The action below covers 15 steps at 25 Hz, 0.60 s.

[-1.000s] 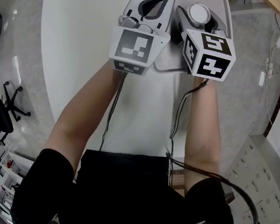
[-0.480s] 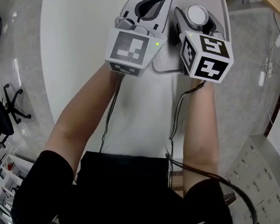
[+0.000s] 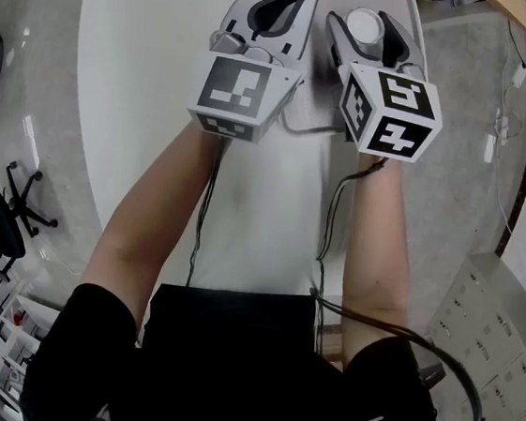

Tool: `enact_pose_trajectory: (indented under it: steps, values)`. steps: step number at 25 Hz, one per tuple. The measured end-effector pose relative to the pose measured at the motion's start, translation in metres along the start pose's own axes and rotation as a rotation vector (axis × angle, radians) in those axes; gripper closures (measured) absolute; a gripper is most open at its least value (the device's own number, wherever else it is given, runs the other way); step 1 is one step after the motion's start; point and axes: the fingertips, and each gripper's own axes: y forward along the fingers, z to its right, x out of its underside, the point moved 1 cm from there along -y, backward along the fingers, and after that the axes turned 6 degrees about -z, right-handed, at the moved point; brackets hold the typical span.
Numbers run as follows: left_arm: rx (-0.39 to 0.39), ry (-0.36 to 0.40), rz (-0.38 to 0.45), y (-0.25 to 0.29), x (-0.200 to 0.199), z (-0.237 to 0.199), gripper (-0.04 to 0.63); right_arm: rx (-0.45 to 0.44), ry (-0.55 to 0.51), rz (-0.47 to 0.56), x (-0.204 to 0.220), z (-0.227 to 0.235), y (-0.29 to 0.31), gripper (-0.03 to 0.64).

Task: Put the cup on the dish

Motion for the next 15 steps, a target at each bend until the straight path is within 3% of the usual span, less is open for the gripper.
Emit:
enact_pose_trajectory:
  steps: [7, 15]
  values:
    - [-0.014, 0.006, 0.043, -0.019, -0.028, 0.007, 0.589, 0.023, -0.010, 0.076, -0.031, 0.000, -0.040, 0.367]
    - [-0.007, -0.004, 0.091, -0.072, -0.095, 0.039, 0.589, 0.045, -0.038, 0.161, -0.073, -0.016, -0.123, 0.367]
